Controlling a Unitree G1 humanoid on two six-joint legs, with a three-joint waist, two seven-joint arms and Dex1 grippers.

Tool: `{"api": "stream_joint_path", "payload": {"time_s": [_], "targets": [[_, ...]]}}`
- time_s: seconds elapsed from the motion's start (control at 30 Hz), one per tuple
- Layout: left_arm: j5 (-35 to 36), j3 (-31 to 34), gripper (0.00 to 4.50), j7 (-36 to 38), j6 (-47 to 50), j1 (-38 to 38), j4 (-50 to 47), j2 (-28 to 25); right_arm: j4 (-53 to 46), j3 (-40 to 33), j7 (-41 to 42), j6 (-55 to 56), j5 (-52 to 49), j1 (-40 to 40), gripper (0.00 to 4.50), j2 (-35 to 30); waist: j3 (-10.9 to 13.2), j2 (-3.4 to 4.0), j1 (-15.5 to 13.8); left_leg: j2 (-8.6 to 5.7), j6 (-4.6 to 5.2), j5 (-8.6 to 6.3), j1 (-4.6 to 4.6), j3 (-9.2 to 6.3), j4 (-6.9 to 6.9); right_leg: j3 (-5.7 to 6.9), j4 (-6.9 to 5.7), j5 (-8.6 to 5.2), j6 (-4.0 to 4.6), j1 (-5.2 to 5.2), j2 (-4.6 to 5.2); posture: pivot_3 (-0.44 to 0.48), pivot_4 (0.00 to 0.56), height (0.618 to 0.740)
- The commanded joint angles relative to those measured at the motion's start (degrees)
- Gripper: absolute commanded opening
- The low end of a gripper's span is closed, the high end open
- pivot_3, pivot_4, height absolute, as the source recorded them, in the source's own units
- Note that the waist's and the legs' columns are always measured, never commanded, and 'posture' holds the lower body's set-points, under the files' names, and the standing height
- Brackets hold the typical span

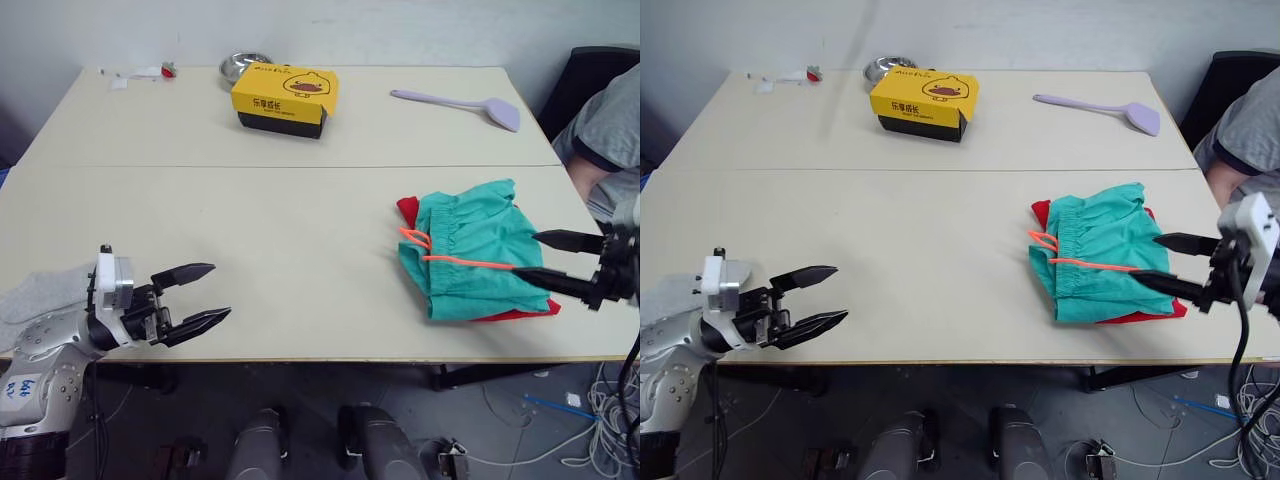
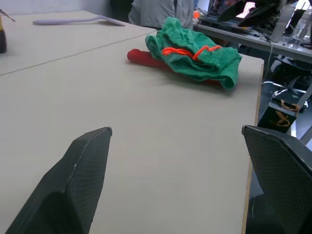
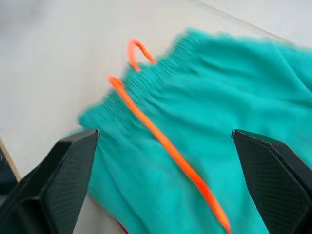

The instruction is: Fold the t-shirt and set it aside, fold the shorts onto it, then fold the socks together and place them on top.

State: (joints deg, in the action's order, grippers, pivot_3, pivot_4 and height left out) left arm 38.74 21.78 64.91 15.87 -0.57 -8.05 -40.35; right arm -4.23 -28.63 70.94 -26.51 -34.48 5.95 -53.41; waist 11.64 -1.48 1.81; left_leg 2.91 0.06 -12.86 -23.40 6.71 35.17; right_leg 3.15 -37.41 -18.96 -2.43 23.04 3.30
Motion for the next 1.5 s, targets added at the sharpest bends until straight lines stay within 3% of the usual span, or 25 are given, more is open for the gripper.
{"api": "stream_joint_path", "payload": {"time_s": [0.03,0.17,0.37,0.57,0.67,0.73,0.9,1.07,1.17,1.3,1.4,1.5], "targets": [[-1.8,4.8,4.50,-2.8,-3.8,-2.5,-0.2,0.2,-8.5,-2.1,0.9,6.2,-4.6,-4.4,4.49,7.0,0.0,0.00,-0.1,0.00,-0.21,-0.13,0.14,0.00,-0.04,0.00,0.06,-0.02,0.01,-0.16,0.00,0.000,0.150,0.740],[-2.7,11.9,4.50,-5.7,-7.2,-10.5,-1.1,2.1,-11.2,4.7,4.2,20.1,1.7,-8.9,4.49,12.8,0.0,-0.04,0.1,0.01,-0.05,-0.25,0.19,0.01,-0.07,-0.05,0.11,-0.12,-0.03,-0.24,0.03,0.000,0.150,0.740],[-1.3,23.4,4.50,-13.3,-8.9,-22.0,-1.8,8.2,-13.9,13.0,0.6,25.2,0.4,-7.2,4.49,21.6,-0.1,-0.19,0.6,0.04,-0.15,-0.36,0.23,0.02,-0.05,-0.09,0.11,-0.16,0.00,-0.26,0.07,0.000,0.150,0.740],[0.4,32.3,4.50,-20.0,-8.2,-31.4,1.8,15.1,-20.0,18.7,-0.3,25.2,-1.7,-7.7,4.49,23.2,-0.2,-0.41,0.0,0.04,-0.12,-0.51,0.25,-0.01,-0.06,-0.07,0.31,-0.24,0.18,-0.30,0.13,0.000,0.150,0.740],[1.0,35.0,4.50,-25.7,-6.8,-32.5,2.9,16.6,-20.1,19.5,-0.1,26.6,-1.6,-7.7,4.49,22.9,-0.3,-0.58,-0.3,0.06,-0.06,-0.65,0.23,-0.04,-0.08,-0.06,0.53,-0.26,0.23,-0.35,0.15,0.000,0.150,0.740],[2.8,35.7,4.50,-28.5,-4.2,-31.7,2.7,16.3,-19.7,19.7,-0.3,27.2,-1.6,-7.4,4.49,22.9,-0.3,-0.66,-0.4,0.04,-0.04,-0.67,0.21,-0.05,-0.07,-0.02,0.60,-0.76,1.12,-0.39,0.20,0.000,0.150,0.740],[4.6,34.3,4.50,-31.2,0.6,-30.1,-2.3,12.8,-19.2,20.0,-0.1,27.5,-2.4,-7.4,4.49,22.7,-0.4,-0.81,-0.2,0.05,-0.02,-0.68,0.22,-0.06,-0.08,-0.01,0.79,-0.75,1.14,-0.53,0.22,0.000,0.150,0.740],[-4.8,29.1,4.50,-28.8,1.3,-27.4,1.2,0.3,-18.8,20.7,0.0,26.6,-3.4,-5.9,4.49,22.4,-0.4,-0.80,-0.1,0.06,-0.03,-0.68,0.24,-0.03,-0.18,-0.01,0.81,-0.73,1.18,-0.48,0.20,0.000,0.150,0.740],[-12.4,23.7,4.50,-23.1,-0.9,-27.0,6.8,-9.6,-18.7,20.8,-0.4,26.0,-3.9,-5.2,4.49,22.2,-0.5,-0.75,0.0,0.06,-0.04,-0.68,0.26,0.01,-0.25,-0.01,0.79,-0.72,1.20,-0.44,0.21,0.000,0.150,0.740],[-17.6,18.2,4.50,-17.8,-3.0,-22.0,18.2,-18.4,-18.8,20.9,-1.2,25.4,-4.1,-4.8,4.49,21.9,-0.5,-0.66,0.3,0.02,-0.08,-0.70,0.25,0.14,-0.61,-0.02,0.85,-0.69,1.16,-0.25,0.29,0.000,0.150,0.740],[-21.5,12.3,4.50,-14.3,-5.6,-16.0,28.0,-22.6,-19.1,20.7,-2.4,24.6,-4.1,-4.4,4.49,22.0,-0.5,-0.66,0.3,0.03,-0.25,-0.68,0.23,0.14,-0.89,0.03,0.74,-0.37,0.58,-0.02,0.28,0.000,0.150,0.740],[-25.6,5.6,4.50,-13.5,-11.0,-5.5,39.7,-23.3,-19.7,20.8,-3.4,23.6,-4.4,-4.0,4.49,21.7,-0.6,-0.53,0.0,0.01,-0.35,-0.64,0.21,0.17,-1.02,0.07,0.47,-0.49,0.76,0.23,0.28,0.000,0.150,0.740]]}}
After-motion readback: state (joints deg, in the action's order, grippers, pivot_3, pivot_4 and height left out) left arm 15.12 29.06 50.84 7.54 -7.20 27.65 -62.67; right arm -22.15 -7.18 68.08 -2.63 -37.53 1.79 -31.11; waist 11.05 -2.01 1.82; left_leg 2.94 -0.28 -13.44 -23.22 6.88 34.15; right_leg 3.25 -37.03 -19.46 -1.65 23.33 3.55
